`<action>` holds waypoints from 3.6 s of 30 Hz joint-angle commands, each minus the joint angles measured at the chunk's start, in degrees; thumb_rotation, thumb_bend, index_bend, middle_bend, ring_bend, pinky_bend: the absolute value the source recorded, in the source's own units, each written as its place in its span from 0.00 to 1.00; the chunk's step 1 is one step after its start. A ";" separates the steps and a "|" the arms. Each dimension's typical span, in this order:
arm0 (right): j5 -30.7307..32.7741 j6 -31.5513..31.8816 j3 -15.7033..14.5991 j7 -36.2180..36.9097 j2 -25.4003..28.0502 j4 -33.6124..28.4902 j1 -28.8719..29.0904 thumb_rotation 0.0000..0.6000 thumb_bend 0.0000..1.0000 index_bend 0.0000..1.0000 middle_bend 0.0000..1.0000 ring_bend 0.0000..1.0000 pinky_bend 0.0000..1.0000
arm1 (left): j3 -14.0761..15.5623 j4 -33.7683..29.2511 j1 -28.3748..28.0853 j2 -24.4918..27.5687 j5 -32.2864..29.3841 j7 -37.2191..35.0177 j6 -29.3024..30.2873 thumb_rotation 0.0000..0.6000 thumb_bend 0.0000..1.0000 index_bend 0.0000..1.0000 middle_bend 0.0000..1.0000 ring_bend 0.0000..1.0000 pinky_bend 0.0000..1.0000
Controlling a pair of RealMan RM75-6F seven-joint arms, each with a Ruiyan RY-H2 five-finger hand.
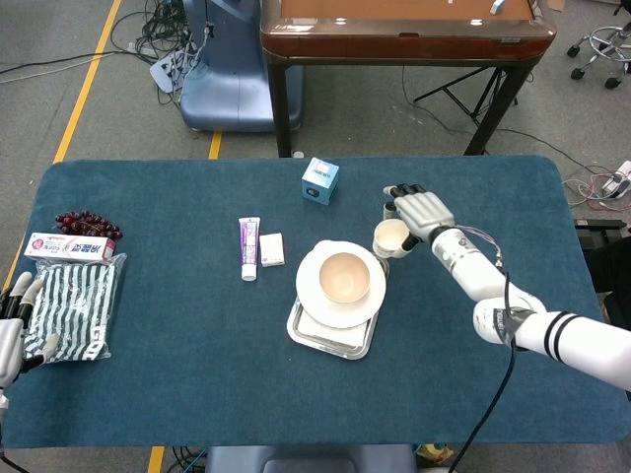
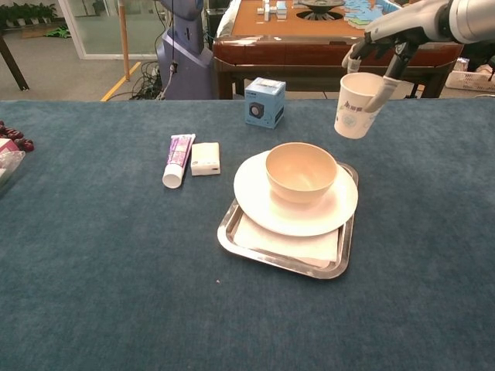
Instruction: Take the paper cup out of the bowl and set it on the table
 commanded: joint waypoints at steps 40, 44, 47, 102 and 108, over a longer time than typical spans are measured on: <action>-18.34 -5.36 -0.84 12.45 -3.54 9.69 -12.32 1.00 0.15 0.42 0.10 0.00 0.00 | -0.27 -0.62 -0.19 -0.37 -0.19 1.54 0.81 1.00 0.32 0.00 0.00 0.00 0.00; -18.78 -6.14 -0.37 12.94 -5.11 11.42 -12.05 1.00 0.15 0.42 0.10 0.00 0.00 | -0.30 -0.71 -0.10 -0.22 -0.22 1.32 0.89 1.00 0.32 0.00 0.00 0.00 0.00; -19.06 -6.74 0.07 13.42 -6.39 12.81 -11.78 1.00 0.15 0.42 0.10 0.00 0.00 | -0.31 -0.69 -0.10 -0.16 -0.35 1.18 0.77 1.00 0.32 0.00 0.00 0.00 0.00; -35.69 33.80 -8.55 -0.08 23.73 -31.61 -30.35 1.00 0.13 0.00 0.00 0.00 0.00 | 0.43 -2.58 -0.27 0.28 1.34 2.10 1.01 1.00 0.32 0.00 0.00 0.00 0.00; -44.45 46.27 -10.49 -6.26 19.58 -30.16 -39.41 1.00 0.13 0.00 0.00 0.00 0.00 | 0.70 -3.28 -0.41 0.47 1.89 2.45 0.90 1.00 0.32 0.00 0.00 0.00 0.00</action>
